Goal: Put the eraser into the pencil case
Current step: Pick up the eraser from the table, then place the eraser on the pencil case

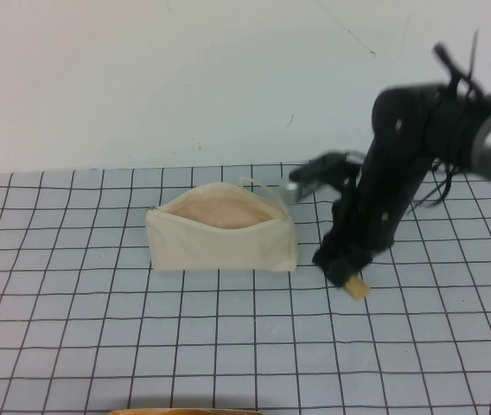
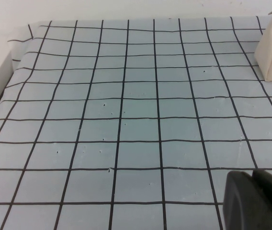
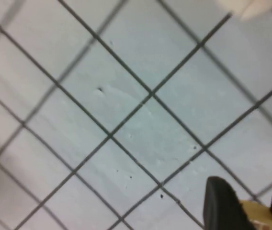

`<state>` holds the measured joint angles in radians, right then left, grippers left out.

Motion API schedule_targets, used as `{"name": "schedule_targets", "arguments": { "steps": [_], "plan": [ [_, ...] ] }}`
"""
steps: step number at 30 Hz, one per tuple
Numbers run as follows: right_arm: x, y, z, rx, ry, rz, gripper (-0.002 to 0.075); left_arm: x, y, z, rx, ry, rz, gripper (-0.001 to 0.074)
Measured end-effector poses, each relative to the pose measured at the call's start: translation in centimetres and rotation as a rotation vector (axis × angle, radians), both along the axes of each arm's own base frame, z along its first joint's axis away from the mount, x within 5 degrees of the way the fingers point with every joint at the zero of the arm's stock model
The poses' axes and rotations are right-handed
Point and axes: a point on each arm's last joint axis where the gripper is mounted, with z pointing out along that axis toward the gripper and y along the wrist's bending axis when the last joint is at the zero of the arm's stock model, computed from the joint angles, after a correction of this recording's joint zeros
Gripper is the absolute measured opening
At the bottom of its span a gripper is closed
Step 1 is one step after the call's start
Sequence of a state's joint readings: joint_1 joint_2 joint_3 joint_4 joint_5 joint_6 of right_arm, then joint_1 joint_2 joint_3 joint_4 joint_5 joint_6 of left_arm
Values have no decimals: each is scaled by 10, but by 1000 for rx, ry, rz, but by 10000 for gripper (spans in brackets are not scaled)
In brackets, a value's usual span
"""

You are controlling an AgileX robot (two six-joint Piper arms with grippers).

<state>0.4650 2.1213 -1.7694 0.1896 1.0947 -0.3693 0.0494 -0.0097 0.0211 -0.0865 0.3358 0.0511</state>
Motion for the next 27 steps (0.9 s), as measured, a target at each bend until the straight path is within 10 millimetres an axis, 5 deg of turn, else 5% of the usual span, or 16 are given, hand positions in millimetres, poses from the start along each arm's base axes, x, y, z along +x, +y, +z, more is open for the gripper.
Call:
{"name": "schedule_targets", "arguments": {
  "steps": [7, 15, 21, 27],
  "plan": [
    [0, 9, 66, 161, -139, 44, 199, 0, 0, 0, 0, 0, 0, -1],
    [11, 41, 101, 553, -365, 131, 199, 0, 0, 0, 0, 0, 0, -1],
    [32, 61, 86, 698, -526, 115, 199, 0, 0, 0, 0, 0, 0, -1],
    [47, 71, 46, 732, -513, 108, 199, 0, 0, 0, 0, 0, 0, -1]
  ]
}}
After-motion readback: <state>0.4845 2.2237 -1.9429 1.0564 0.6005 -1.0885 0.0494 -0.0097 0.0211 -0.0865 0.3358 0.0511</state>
